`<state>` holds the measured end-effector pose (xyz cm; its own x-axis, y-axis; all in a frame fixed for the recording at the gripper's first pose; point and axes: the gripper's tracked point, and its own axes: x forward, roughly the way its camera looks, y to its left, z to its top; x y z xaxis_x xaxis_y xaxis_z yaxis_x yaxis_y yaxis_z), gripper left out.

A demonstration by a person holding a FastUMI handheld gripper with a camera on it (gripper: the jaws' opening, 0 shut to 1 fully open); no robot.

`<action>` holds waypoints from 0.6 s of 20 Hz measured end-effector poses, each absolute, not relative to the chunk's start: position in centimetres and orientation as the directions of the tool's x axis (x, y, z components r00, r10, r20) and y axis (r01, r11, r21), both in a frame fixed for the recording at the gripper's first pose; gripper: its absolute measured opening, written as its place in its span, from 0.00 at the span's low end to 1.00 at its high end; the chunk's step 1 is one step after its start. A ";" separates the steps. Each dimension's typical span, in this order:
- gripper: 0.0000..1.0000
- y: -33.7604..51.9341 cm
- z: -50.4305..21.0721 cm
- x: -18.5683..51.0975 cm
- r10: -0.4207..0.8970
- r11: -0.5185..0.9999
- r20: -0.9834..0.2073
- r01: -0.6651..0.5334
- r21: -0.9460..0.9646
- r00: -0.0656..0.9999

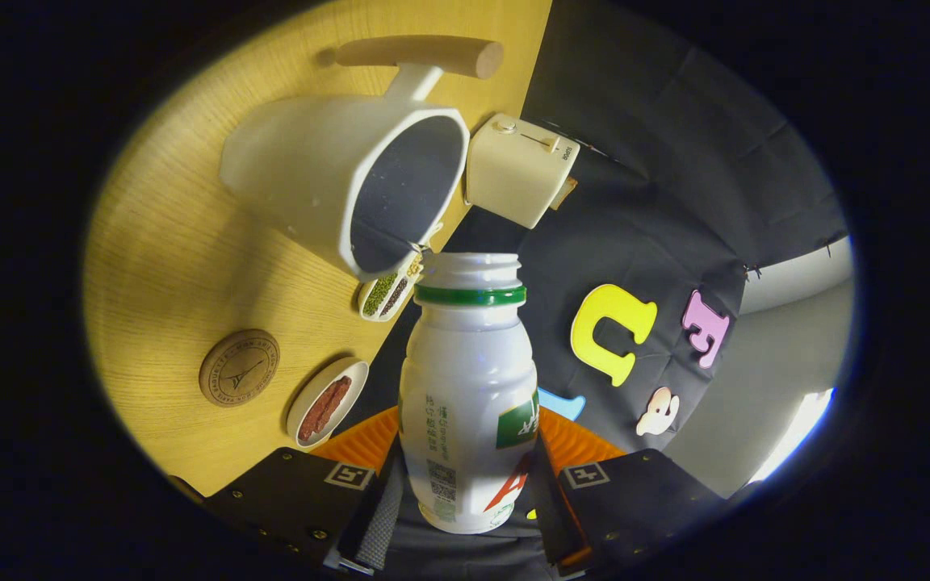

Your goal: Take the bottle from table, then pour the juice into the cup, finally place the bottle on the coaster

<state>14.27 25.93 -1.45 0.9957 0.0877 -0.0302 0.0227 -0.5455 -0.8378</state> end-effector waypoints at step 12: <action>0.70 26.2 -1.2 14.1 0.077 -0.585 -0.042 0.011 -0.811 0.996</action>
